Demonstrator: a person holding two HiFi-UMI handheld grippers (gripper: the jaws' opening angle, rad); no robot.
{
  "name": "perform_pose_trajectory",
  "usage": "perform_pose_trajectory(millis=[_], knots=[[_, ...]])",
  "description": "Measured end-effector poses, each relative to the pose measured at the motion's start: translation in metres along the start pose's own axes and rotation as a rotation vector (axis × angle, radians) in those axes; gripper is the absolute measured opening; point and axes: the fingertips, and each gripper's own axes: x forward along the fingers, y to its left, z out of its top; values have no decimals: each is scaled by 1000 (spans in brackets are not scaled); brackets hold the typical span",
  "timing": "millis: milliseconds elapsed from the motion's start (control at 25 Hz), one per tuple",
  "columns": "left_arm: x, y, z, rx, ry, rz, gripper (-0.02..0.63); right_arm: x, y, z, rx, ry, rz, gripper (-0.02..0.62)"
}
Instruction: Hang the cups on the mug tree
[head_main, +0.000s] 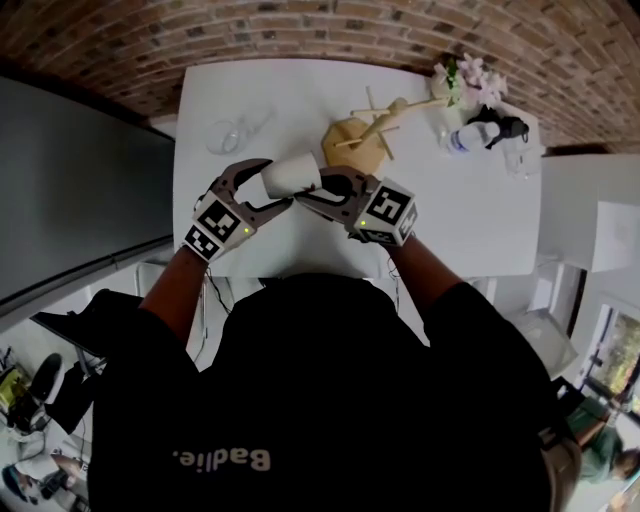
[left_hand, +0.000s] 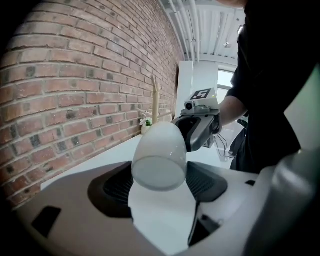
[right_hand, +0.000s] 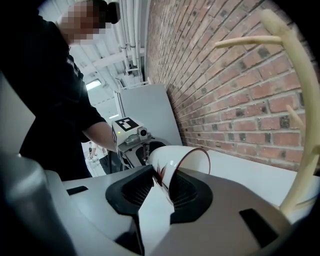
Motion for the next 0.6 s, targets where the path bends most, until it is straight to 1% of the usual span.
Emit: perform_pose_trajectory(millis=[200,360,520,600], knots=[[19,8,-2,9,71,-7,327,-8,-22,-13,76,-80,-43,135],[35,16,-4,29,135,-7,327,-15,-42,-26,181,-149,-87,152],[49,22,-7,43,202,5,327,-19,-58,-36,242,-188,-117,169],[54,23,-5,36,226,8,327,-23,-64,-38,270,-209,-123,173]])
